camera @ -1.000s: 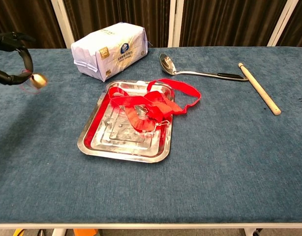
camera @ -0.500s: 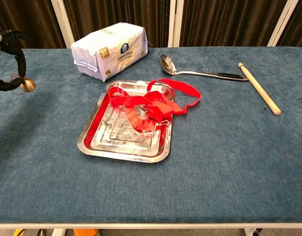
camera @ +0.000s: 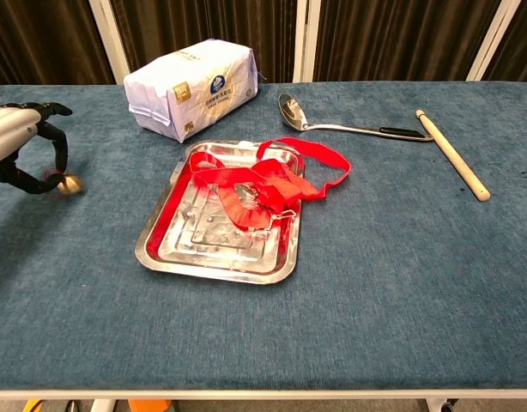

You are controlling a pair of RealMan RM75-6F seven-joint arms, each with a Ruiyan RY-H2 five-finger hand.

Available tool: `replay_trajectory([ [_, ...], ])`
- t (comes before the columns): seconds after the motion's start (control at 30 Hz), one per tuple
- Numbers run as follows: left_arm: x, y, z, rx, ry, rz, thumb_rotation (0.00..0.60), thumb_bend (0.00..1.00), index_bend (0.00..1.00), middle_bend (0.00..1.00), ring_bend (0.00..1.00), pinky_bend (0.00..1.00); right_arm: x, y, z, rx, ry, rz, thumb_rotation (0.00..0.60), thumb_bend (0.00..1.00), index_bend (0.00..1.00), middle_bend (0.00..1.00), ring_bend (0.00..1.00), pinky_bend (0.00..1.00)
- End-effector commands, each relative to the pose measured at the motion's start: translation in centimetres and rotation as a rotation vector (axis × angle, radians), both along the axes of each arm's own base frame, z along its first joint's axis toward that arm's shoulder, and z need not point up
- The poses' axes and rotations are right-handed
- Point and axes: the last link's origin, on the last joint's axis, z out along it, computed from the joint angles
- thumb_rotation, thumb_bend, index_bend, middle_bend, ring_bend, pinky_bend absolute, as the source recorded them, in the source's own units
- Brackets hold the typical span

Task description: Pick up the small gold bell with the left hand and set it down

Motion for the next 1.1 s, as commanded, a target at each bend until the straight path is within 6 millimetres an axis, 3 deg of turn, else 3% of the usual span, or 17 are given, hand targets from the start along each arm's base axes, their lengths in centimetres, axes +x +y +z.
replay_trajectory([
  [0.03,-0.1,0.2,-0.2,0.0,-0.007,0.007,0.6,0.58,0.64,0.05,0.0,0.0,0.0,0.0,0.0,-0.002,0.0,0.001,0.596,0.4,0.0,0.0,0.0,0.0],
  [0.67,-0.6,0.3,-0.3,0.016,0.062,0.01,0.6,0.56,0.59,0.05,0.0,0.0,-0.1,0.2,0.1,-0.006,-0.001,0.002,0.598,0.4,0.0,0.0,0.0,0.0],
  [0.73,-0.6,0.2,-0.3,0.011,0.059,0.008,0.6,0.5,0.54,0.04,0.0,0.0,-0.1,0.2,0.1,-0.007,-0.001,0.001,0.598,0.4,0.0,0.0,0.0,0.0],
  [0.87,-0.5,0.1,0.0,0.004,0.045,-0.014,0.6,0.35,0.32,0.03,0.0,0.0,-0.1,0.2,0.1,-0.008,-0.002,0.002,0.599,0.4,0.0,0.0,0.0,0.0],
  [1.0,-0.2,-0.1,0.7,0.011,0.009,-0.027,0.6,0.32,0.16,0.03,0.0,0.0,-0.1,0.1,0.2,-0.01,-0.003,0.005,0.599,0.4,0.0,0.0,0.0,0.0],
  [1.1,0.1,-0.6,1.7,0.02,-0.039,-0.029,0.6,0.31,0.13,0.02,0.0,0.0,0.0,0.1,0.2,-0.01,-0.003,0.007,0.599,0.4,0.0,0.0,0.0,0.0],
])
